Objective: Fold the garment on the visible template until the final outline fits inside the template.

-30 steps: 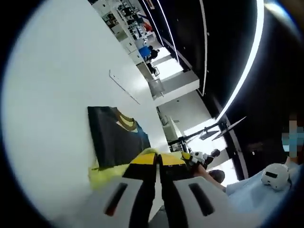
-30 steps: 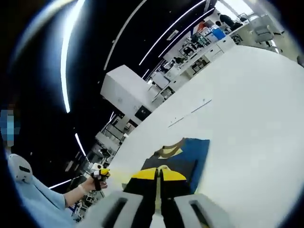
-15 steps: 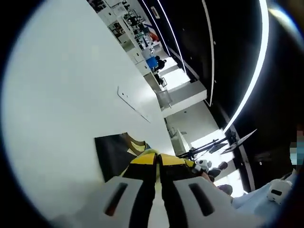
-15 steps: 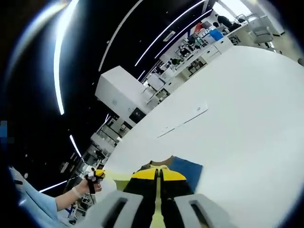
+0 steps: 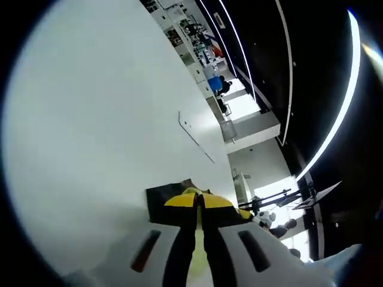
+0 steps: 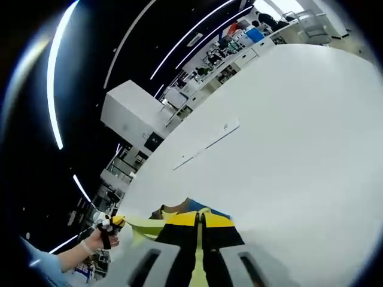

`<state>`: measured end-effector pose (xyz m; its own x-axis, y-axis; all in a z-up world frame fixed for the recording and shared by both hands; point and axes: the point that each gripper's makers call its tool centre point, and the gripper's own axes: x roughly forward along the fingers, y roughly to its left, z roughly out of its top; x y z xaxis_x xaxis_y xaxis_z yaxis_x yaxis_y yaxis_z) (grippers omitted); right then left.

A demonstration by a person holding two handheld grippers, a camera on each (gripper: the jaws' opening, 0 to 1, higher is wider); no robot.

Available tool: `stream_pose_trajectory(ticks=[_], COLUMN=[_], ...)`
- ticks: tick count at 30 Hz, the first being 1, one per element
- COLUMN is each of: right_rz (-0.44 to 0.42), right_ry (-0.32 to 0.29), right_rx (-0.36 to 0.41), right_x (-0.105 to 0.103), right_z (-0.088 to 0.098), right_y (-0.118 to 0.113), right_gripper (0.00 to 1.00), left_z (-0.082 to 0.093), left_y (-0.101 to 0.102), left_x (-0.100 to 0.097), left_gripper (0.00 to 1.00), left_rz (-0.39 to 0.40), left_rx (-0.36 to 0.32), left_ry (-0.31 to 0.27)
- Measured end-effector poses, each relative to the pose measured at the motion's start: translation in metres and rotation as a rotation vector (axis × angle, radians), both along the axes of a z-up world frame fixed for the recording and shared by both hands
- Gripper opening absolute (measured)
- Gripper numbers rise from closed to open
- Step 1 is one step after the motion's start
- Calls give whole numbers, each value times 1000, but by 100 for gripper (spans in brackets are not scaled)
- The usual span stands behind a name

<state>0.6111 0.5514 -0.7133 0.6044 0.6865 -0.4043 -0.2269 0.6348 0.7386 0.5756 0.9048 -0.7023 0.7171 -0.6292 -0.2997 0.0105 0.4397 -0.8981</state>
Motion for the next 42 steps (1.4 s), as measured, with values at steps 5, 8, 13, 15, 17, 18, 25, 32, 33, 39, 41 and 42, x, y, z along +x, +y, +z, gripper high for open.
stream_pose_trajectory(ticks=[5, 8, 13, 15, 17, 18, 25, 32, 33, 39, 41, 42], right_rz=[-16, -15, -2, 0, 2, 3, 9, 48, 54, 86, 122, 141], right_ry=[30, 44, 59, 59, 61, 57, 55, -3, -6, -68, -110, -119], right_rx=[-20, -40, -75, -87, -91, -102, -103, -119, -118, -150, -208, -229], right_x=[6, 6, 3, 3, 2, 3, 1, -1, -1, -3, -3, -4], right_z=[-14, -23, -34, -36, -37, -38, -38, -30, -27, -15, -13, -13], right_y=[-2, -2, -1, -2, -2, -3, -2, 2, 2, 2, 0, 0], right_gripper=[0, 0, 0, 0, 0, 0, 0, 1, 5, 29, 37, 42], left_z=[-15, -23, -37, -43, -47, -49, -45, -32, -31, -20, -18, -18], left_y=[1, 0, 2, 4, 4, 3, 4, 4, 7, 13, 15, 14], left_x=[4, 3, -1, -2, -2, -3, -2, -2, -1, 8, 11, 11], left_gripper=[0, 0, 0, 0, 0, 0, 0, 1, 2, 22, 36, 41], left_rz=[16, 19, 24, 27, 25, 23, -11, -41, -42, -92, -131, -155], left_rx=[32, 56, 85, 106, 122, 127, 175, 252, 288, 476, 563, 589], left_ry=[27, 45, 77, 87, 94, 95, 27, -66, -87, -241, -303, -319])
